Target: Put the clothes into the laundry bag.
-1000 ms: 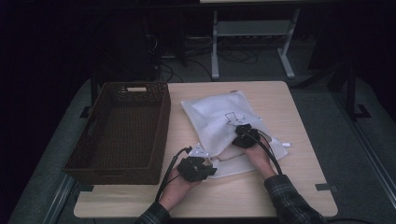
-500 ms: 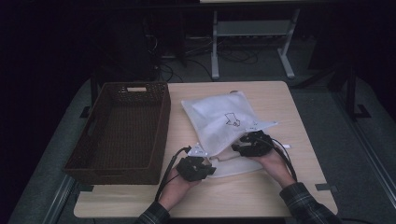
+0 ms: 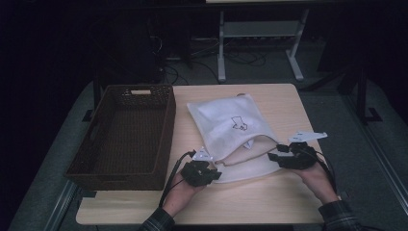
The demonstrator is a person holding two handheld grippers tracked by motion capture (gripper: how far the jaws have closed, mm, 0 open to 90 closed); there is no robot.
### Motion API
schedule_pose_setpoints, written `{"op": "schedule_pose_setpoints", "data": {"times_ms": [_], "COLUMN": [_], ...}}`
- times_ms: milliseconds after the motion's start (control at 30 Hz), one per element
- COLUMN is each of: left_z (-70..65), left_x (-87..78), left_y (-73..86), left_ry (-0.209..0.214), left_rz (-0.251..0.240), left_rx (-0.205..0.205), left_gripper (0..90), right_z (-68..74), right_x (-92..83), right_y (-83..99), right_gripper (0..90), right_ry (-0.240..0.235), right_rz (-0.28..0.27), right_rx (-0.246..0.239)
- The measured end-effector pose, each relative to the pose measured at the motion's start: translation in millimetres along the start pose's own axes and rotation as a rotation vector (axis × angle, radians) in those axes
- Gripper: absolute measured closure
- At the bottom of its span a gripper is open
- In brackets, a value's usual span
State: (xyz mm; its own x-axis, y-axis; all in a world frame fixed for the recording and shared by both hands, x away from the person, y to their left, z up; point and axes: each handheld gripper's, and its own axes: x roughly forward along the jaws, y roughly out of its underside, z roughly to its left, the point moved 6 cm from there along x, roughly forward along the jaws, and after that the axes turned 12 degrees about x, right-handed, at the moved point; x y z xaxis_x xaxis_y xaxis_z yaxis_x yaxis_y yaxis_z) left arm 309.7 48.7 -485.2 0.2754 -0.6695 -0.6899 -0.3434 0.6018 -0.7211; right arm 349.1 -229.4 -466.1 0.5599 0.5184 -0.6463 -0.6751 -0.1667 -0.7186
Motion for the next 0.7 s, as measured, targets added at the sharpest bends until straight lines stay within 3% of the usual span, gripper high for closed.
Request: {"op": "schedule_pose_setpoints", "data": {"times_ms": [200,333,400,500,700], "left_z": [0.4,0.6,0.7,1.6,5.2], "left_x": [-0.4,-0.2,0.0,0.0,-1.1], "left_y": [0.2,0.4,0.3,0.9,2.2], "left_ry": [-0.002,-0.005,-0.004,-0.007,-0.026], "left_rz": [0.000,0.001,0.001,0.000,0.005], "left_rx": [-0.002,0.000,-0.001,-0.004,-0.007], "left_gripper": [85.4,85.4,85.4,85.4,85.4], "right_z": [-37.8,-53.3,-54.1,-49.1,-43.1], "right_x": [-15.1,-17.7,-14.6,-7.4,0.3], "right_y": [16.3,25.5,27.6,29.8,35.0], "right_gripper": [44.5,44.4,46.1,51.1,68.6], "right_ry": [0.078,0.091,0.061,0.031,0.034], "right_rz": [0.006,0.017,0.022,0.053,0.098], "right_rx": [0.066,0.108,0.134,0.125,0.102]}}
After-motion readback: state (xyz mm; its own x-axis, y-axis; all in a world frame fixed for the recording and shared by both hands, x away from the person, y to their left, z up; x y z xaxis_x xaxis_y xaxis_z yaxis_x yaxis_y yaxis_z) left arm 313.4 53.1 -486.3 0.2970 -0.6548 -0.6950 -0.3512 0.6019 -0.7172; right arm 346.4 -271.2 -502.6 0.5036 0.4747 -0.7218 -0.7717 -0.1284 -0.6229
